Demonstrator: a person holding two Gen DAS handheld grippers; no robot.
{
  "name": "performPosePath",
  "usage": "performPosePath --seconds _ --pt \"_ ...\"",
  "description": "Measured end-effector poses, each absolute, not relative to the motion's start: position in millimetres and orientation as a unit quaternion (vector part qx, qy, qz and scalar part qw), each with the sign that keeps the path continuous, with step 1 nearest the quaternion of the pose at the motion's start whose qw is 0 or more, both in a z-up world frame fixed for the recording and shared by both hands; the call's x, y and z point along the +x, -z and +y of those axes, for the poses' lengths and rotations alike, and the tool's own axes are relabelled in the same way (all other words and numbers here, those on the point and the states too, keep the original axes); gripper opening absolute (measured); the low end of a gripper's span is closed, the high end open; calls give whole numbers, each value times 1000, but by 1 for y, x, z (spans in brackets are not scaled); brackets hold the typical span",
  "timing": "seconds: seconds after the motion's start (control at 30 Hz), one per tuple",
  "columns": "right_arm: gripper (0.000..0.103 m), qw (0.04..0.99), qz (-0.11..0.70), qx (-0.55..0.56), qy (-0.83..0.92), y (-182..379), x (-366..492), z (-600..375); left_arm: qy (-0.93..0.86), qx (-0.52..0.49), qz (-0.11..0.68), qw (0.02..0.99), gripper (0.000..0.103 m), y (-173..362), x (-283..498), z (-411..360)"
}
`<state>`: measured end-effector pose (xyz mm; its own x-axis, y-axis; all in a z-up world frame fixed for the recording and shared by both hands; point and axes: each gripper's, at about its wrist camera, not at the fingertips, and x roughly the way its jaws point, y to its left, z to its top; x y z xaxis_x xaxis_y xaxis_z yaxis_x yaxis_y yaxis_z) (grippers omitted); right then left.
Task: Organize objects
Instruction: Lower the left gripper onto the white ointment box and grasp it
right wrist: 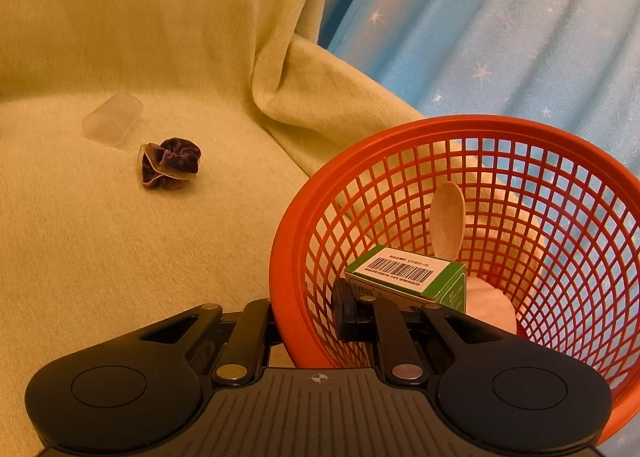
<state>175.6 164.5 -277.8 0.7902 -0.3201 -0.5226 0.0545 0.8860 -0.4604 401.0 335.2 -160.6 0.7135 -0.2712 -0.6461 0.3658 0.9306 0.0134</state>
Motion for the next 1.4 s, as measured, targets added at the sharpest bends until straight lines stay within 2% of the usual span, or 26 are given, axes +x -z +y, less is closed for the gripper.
performPosePath --seconds 0.17,0.3,0.4,0.77,0.87,1.03,1.17,1.37,1.4 --pt "10 921 308 -217 102 278 175 165 117 60 361 923 68 185 402 378" --pt "10 919 310 -221 102 279 174 165 88 64 379 919 80 208 406 387" --pt "10 920 309 -218 103 278 173 164 79 50 390 916 84 225 413 387" --pt "10 920 309 -215 105 277 175 165 10 -16 425 905 84 277 467 373" --pt "10 920 308 -217 105 277 176 166 -8 19 416 909 83 285 474 361" --pt "10 921 308 -216 106 278 178 166 -27 -1 429 903 86 297 488 361" --pt "10 920 308 -217 107 278 178 166 -19 -15 436 900 79 298 484 364" --pt "10 919 309 -219 106 279 177 166 18 -10 437 899 56 294 457 378" --pt "10 919 309 -219 106 279 177 166 27 -4 438 899 49 293 450 379"
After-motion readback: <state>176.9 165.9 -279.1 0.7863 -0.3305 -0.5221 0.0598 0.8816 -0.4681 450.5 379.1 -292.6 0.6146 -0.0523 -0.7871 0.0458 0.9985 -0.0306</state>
